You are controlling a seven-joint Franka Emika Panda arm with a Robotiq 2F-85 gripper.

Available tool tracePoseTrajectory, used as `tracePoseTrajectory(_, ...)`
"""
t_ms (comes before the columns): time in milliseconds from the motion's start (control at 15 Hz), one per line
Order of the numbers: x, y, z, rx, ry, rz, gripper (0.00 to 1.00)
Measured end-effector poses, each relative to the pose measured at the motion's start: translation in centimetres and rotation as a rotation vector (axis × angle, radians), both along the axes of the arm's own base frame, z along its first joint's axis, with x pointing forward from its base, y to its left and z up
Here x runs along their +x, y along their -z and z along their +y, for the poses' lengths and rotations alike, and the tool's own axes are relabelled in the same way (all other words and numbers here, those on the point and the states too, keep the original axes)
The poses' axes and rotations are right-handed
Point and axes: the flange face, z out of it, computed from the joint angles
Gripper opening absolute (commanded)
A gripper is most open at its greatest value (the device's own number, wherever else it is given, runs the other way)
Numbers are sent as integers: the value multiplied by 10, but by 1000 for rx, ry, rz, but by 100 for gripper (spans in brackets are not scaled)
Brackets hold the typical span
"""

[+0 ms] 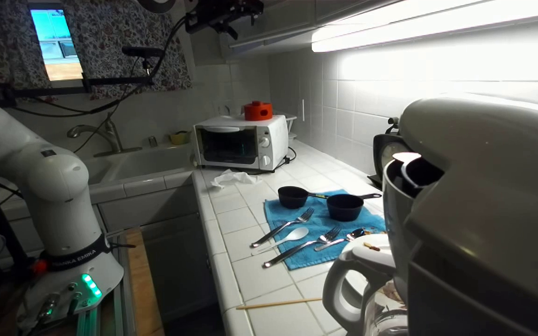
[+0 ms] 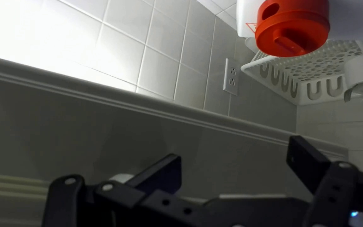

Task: Close the top right cabinet door

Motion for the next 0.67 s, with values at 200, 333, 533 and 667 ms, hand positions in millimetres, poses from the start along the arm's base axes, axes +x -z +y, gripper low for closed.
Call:
tracePoseTrajectory(200, 11, 0, -6, 13, 13, 0, 100)
tracePoseTrajectory(333, 13, -4, -6, 15, 17, -3, 100)
tracePoseTrajectory(533, 11, -10, -1, 27, 35, -6, 100)
tracePoseTrajectory(667, 8, -15, 2, 43, 62, -4, 100)
